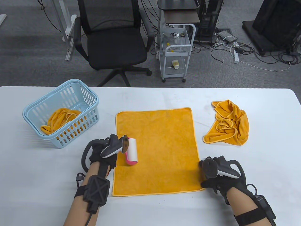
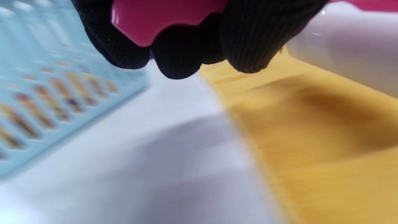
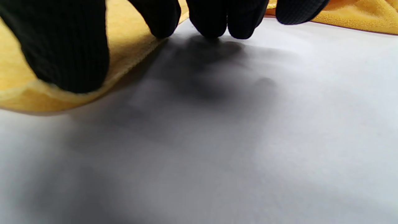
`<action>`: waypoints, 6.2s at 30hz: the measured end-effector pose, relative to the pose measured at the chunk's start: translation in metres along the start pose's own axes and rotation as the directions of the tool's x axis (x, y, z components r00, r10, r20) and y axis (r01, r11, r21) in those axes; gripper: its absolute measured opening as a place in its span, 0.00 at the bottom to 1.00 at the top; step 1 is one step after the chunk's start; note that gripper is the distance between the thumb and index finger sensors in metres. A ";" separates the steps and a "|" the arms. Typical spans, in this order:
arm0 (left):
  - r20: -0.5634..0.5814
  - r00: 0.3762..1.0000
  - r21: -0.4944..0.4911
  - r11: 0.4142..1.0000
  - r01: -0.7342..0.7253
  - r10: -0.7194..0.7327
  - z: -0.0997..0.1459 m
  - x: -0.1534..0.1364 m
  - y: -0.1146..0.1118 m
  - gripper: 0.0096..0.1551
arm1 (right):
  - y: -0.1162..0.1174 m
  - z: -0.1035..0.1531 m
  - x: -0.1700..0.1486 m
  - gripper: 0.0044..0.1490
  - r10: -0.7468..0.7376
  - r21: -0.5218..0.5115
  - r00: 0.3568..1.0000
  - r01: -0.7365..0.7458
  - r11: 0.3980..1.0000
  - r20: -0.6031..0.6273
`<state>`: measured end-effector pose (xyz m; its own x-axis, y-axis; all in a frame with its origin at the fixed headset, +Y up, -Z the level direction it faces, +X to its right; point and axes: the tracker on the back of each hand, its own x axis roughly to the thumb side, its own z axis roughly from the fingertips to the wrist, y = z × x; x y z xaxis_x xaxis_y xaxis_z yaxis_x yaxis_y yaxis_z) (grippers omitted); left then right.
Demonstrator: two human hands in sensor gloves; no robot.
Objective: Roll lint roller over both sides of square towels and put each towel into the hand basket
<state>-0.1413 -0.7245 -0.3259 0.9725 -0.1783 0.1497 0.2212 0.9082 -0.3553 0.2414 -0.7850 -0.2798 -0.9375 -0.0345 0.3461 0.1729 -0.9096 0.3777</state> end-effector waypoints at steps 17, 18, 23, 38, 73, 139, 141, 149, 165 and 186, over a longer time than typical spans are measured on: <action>-0.046 0.970 -0.042 0.970 0.237 -0.239 0.002 0.012 -0.030 0.23 | 0.000 0.000 0.001 0.61 0.002 0.002 1.000 -0.002 1.000 -0.004; -0.083 0.961 -0.062 0.964 0.259 -0.264 0.006 -0.003 -0.033 0.23 | 0.000 0.000 0.001 0.61 0.002 0.002 1.000 -0.002 1.000 -0.004; -0.161 0.947 -0.101 0.959 0.263 -0.277 0.021 -0.043 -0.036 0.24 | 0.000 0.000 0.001 0.61 0.003 0.002 1.000 -0.003 1.000 -0.004; 0.340 0.938 -0.038 0.998 -0.057 0.067 0.031 0.137 -0.025 0.32 | 0.000 -0.001 0.001 0.61 0.010 0.005 1.000 -0.010 1.000 -0.005; -0.181 0.832 0.181 0.850 -0.496 0.524 0.056 -0.145 -0.087 0.35 | 0.000 -0.001 0.000 0.61 -0.021 0.008 1.000 0.022 1.000 -0.016; 0.230 0.970 0.339 0.941 -0.008 -0.075 0.129 -0.047 0.035 0.17 | -0.097 0.065 -0.029 0.23 -0.392 -0.309 0.874 0.472 0.826 0.286; 0.196 0.976 0.426 0.904 0.007 -0.100 0.150 -0.054 0.063 0.17 | -0.126 0.086 -0.032 0.23 -0.392 -0.354 0.861 0.494 0.794 0.322; 0.114 0.992 0.680 0.733 -0.038 -0.055 0.239 -0.088 0.156 0.18 | -0.237 0.176 -0.032 0.24 -0.334 -0.505 0.818 0.558 0.659 0.469; 0.076 0.992 0.503 0.856 -0.122 0.097 0.129 -0.097 0.161 0.19 | -0.241 0.088 -0.060 0.24 -0.527 -0.424 0.803 0.595 0.683 0.279; -0.239 0.969 0.306 0.952 0.013 0.063 -0.073 -0.044 0.030 0.28 | -0.105 -0.104 -0.061 0.32 -0.633 -0.632 0.739 0.382 0.674 -0.230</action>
<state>-0.1726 -0.7171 -0.4110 0.9737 -0.2059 -0.0979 0.2014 0.9780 -0.0540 0.2493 -0.7306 -0.4293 -0.8716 0.4556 -0.1810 -0.4319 -0.8883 -0.1560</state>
